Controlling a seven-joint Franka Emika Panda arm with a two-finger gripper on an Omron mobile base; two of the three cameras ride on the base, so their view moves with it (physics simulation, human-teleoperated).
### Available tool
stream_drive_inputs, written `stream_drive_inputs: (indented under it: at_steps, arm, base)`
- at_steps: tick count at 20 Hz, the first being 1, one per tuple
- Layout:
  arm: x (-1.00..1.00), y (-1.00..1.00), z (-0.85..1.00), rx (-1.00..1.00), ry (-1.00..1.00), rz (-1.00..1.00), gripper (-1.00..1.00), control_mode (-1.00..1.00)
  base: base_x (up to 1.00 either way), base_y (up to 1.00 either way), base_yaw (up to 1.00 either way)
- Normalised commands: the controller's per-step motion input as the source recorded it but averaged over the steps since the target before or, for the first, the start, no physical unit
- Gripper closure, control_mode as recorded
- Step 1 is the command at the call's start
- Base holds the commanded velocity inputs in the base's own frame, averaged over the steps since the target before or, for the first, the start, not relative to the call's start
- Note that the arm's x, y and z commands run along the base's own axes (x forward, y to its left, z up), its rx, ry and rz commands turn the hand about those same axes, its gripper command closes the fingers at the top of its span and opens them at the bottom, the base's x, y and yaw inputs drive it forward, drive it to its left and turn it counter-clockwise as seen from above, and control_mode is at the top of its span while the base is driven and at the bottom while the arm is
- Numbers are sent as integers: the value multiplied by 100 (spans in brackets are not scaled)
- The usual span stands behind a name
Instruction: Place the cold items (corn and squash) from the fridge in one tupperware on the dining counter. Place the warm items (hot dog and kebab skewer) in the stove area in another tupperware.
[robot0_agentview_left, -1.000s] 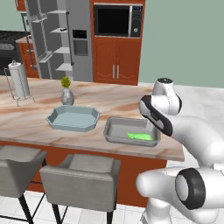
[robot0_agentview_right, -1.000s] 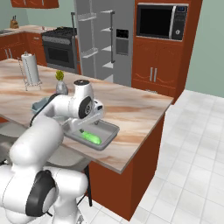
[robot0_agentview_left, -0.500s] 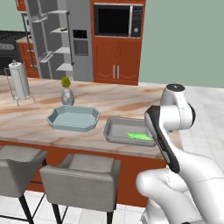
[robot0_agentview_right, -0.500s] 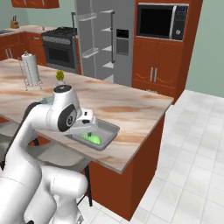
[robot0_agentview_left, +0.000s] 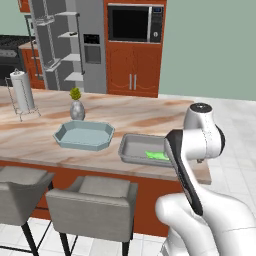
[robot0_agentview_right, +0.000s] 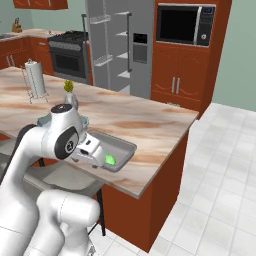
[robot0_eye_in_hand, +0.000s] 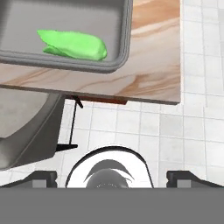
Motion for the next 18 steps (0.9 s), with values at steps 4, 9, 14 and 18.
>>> stream_drive_inputs:
  at_steps: [4,9,14,18]
  arm:
    - [-17,0,0,14,-2,-1,-100,-100]
    - [-7,3,7,3,4,8,-100,-100]
    - [-20,25,0,-5,0,12,-100,-100]
    - [0,0,0,0,0,0,-100,-100]
  base:
    - [0,0,0]
    - [0,0,0]
    - [0,0,0]
    - [0,0,0]
